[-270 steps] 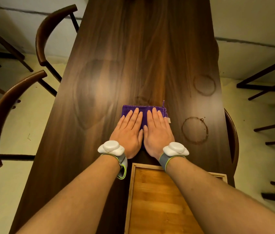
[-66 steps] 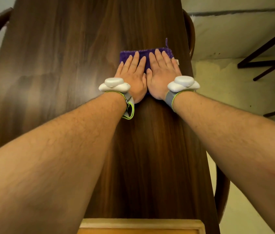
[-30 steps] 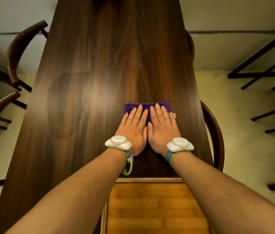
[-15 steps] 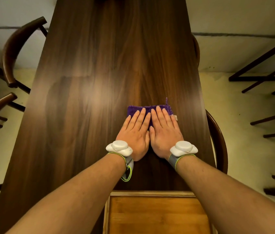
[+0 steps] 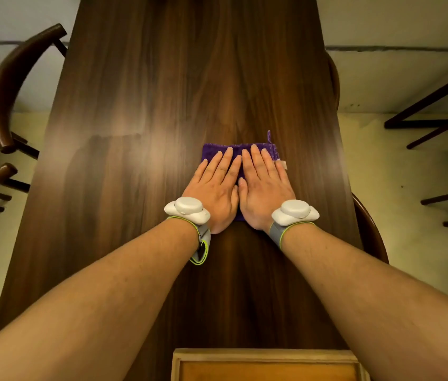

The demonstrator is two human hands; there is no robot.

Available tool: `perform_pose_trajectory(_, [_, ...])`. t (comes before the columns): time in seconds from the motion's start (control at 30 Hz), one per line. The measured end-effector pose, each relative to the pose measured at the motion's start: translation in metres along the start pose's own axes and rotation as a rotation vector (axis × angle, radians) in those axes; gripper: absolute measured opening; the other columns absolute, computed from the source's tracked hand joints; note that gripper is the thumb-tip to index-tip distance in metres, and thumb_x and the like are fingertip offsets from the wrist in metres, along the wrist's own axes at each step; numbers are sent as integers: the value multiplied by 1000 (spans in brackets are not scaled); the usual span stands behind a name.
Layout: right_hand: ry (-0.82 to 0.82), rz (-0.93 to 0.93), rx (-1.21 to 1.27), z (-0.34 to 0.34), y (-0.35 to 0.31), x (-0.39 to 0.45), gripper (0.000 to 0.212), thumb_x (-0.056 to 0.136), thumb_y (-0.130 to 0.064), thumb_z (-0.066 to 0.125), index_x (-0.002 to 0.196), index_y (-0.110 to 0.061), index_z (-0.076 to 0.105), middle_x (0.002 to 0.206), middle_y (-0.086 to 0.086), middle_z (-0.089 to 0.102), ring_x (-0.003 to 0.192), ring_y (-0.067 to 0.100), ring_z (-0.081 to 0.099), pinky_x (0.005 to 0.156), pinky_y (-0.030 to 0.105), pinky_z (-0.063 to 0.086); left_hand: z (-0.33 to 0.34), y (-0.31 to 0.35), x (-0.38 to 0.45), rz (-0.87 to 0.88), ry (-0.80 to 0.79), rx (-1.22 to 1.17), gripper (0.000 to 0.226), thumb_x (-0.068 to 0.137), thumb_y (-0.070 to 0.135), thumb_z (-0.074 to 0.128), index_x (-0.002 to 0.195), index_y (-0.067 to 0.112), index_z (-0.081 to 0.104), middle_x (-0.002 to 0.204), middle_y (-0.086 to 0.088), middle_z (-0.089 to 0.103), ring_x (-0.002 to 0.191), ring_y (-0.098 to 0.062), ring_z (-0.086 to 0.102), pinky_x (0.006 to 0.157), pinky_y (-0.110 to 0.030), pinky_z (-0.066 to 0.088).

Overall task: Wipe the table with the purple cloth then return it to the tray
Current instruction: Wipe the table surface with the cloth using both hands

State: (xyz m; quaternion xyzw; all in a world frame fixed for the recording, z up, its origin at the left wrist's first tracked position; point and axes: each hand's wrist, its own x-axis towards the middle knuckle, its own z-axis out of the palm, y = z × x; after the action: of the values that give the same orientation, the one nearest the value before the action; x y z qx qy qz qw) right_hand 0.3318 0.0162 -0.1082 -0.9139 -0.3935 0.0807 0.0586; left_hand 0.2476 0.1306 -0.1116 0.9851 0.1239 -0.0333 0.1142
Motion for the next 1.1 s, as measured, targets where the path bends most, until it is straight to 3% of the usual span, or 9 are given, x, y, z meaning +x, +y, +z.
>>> perform_pose_trajectory(0.77, [17,-9,-35,-9,7,181,58,97,-37,16,153,-19,10,162,2,9,147,20,4,117,39,1,-22,-79,151,-100,47,19,60,93,38,13,151,20,8,161,-3,4,146,-20,3,118,-38,1])
perform_pose_trajectory(1.1, [45,-25,-51,-3,10,203,60,96,-39,15,152,-19,13,162,2,12,147,21,7,116,39,2,-17,-89,168,-130,97,33,62,90,40,13,150,22,13,160,-3,9,146,-21,8,116,-38,2])
